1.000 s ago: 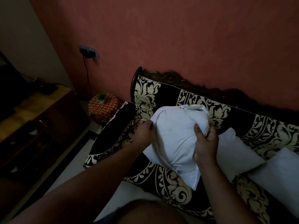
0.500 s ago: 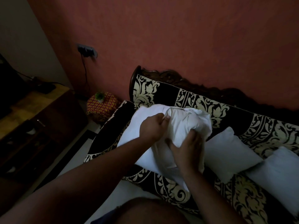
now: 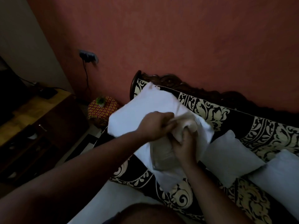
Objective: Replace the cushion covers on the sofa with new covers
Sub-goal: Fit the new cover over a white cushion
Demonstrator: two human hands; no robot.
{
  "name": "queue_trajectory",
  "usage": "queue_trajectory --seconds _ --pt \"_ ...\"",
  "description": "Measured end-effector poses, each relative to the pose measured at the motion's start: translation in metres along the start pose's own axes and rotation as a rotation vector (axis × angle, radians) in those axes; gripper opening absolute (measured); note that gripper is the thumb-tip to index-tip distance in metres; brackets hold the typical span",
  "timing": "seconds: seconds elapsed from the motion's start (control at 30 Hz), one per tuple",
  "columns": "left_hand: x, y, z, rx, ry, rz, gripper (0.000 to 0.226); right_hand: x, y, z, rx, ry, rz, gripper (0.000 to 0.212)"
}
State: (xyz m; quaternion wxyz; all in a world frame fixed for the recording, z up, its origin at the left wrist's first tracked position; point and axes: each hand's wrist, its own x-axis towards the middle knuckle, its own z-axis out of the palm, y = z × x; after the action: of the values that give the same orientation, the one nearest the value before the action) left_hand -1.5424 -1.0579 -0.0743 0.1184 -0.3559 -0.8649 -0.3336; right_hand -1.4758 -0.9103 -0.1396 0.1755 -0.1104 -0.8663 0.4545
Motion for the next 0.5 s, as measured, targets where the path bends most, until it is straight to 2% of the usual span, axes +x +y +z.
queue_trajectory --seconds 0.07,0.13,0.2,0.27,0.33,0.4,0.47,0.5 --pt "0.005 -0.008 -0.008 0.008 0.089 -0.123 0.041 -0.002 -0.001 0.001 0.087 0.132 0.004 0.062" --pt "0.005 -0.010 -0.006 -0.189 0.206 -0.287 0.046 -0.005 -0.005 -0.003 0.235 0.263 0.169 0.087" --pt "0.005 -0.010 -0.003 -0.447 0.308 -0.410 0.048 -0.003 -0.012 -0.005 0.420 0.261 0.329 0.100" --pt "0.003 -0.006 -0.001 -0.519 0.336 -0.435 0.050 -0.001 -0.013 -0.006 0.539 0.223 0.420 0.110" --pt "-0.001 -0.003 0.000 -0.480 0.331 -0.412 0.050 0.005 -0.018 -0.006 0.704 0.188 0.557 0.113" --pt "-0.009 -0.002 0.001 -0.349 0.297 -0.355 0.049 0.011 -0.021 -0.006 0.801 0.129 0.624 0.107" --pt "-0.015 -0.002 0.004 -0.212 0.259 -0.325 0.047 0.013 -0.024 -0.006 0.671 0.145 0.544 0.102" --pt "-0.016 -0.003 0.006 -0.161 0.247 -0.331 0.044 0.011 -0.026 -0.006 0.502 0.183 0.482 0.099"
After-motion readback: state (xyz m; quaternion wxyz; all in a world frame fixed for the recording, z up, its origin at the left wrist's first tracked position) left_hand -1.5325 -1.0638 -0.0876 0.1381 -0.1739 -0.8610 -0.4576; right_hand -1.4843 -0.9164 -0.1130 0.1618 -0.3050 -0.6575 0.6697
